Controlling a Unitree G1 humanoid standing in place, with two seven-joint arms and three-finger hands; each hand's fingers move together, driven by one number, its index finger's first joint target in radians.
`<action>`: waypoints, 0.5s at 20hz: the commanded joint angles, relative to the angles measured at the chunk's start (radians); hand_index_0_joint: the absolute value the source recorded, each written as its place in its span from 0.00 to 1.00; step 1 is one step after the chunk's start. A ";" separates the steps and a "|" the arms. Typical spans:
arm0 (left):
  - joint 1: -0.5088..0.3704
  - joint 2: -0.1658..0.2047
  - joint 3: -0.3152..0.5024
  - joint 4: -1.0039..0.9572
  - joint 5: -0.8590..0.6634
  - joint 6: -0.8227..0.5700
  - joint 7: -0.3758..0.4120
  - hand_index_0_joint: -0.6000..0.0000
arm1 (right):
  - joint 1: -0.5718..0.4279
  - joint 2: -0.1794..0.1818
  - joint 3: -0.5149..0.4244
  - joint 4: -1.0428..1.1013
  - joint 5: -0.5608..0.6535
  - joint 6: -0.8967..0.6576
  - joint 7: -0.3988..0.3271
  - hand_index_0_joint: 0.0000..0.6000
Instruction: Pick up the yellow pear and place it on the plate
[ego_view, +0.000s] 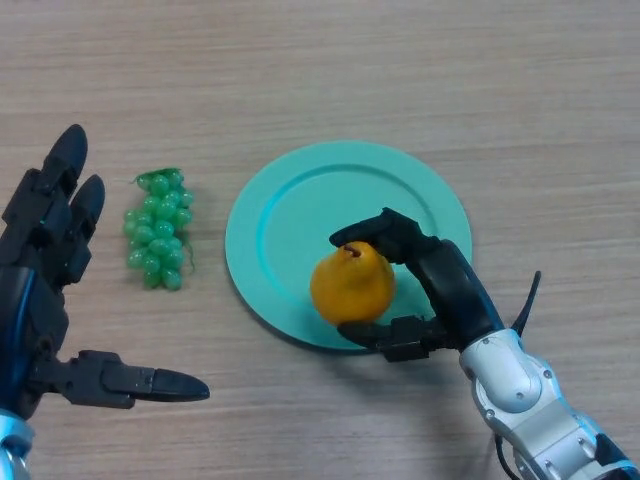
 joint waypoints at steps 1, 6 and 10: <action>-0.025 0.021 0.024 -0.037 -0.018 -0.153 0.047 1.00 | -0.044 -0.002 -0.055 -0.148 -0.024 0.008 -0.026 0.03; -0.029 0.030 0.013 -0.071 -0.016 -0.111 0.045 1.00 | 0.025 -0.002 -0.120 -0.511 -0.027 0.190 0.059 0.00; -0.075 0.048 0.023 -0.111 -0.048 -0.016 0.015 1.00 | 0.190 -0.002 -0.291 -0.947 -0.022 0.357 0.262 0.00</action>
